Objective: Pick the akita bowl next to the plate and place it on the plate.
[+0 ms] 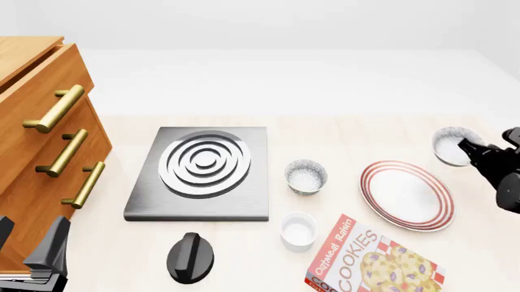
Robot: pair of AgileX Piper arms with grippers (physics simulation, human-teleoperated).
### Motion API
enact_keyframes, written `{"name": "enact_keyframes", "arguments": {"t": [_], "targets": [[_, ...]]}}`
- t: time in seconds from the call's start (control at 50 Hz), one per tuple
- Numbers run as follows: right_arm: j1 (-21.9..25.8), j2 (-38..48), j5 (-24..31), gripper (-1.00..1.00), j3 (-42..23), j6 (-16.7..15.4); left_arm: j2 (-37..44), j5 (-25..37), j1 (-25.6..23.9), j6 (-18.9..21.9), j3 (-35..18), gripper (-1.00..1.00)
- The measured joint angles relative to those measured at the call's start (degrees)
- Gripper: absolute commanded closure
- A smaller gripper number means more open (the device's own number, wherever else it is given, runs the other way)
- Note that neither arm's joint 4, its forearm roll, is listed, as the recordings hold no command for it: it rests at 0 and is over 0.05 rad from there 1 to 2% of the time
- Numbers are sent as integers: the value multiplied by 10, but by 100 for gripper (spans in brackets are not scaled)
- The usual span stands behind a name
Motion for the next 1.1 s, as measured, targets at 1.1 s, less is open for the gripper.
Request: {"name": "enact_keyframes", "arguments": {"t": [1.1], "targets": [[90,-121,-2,100,117,7,0,0,0,0,0,-100]]}}
